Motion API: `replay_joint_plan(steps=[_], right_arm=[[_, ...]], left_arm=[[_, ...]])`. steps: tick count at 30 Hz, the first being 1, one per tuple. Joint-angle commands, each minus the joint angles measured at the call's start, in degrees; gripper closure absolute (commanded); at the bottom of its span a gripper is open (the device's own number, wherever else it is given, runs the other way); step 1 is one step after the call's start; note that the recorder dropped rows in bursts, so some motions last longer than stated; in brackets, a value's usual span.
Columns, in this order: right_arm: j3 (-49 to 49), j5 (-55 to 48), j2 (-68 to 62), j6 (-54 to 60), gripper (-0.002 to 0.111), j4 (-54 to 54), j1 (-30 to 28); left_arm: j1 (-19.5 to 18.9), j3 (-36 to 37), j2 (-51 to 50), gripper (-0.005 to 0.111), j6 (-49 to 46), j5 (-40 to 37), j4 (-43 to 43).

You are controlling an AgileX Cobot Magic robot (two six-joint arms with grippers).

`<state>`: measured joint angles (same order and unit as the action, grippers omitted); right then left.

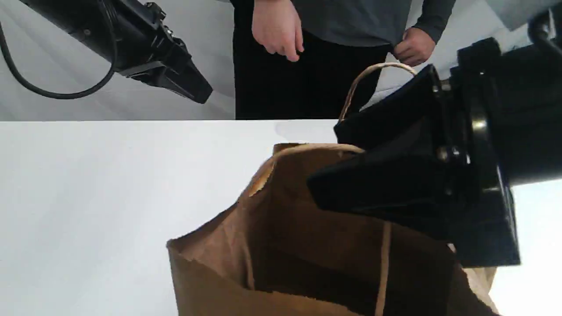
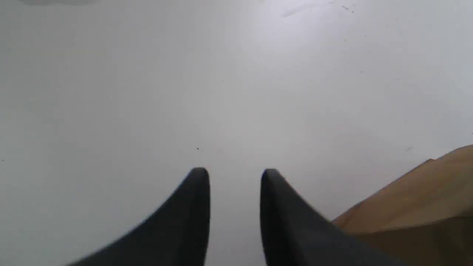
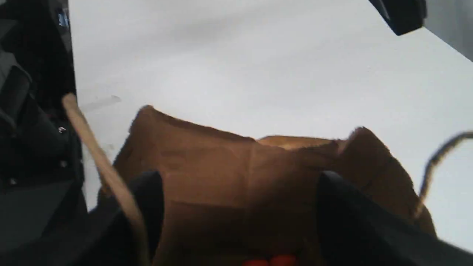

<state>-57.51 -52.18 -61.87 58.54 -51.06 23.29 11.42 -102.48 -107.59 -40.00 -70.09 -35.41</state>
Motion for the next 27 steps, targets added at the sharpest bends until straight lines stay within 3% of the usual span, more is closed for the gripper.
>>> replay_joint_plan(steps=[1,13,20,27], right_arm=[[0.35,0.78,2.39,-5.03,0.049,5.60,0.15],[0.35,0.11,7.57,-6.32,0.049,5.75,0.15],[0.35,-4.78,7.57,-6.32,0.038,5.75,0.15],[0.35,-7.30,7.57,-6.32,0.037,6.59,0.15]], left_arm=[[0.19,0.31,0.14,0.080,-0.95,0.13,-0.07],[0.19,0.31,0.14,0.080,-0.79,0.13,-0.07],[0.19,0.31,0.14,0.080,-0.73,0.13,-0.07],[0.19,0.31,0.14,0.080,-0.46,0.13,0.26]])
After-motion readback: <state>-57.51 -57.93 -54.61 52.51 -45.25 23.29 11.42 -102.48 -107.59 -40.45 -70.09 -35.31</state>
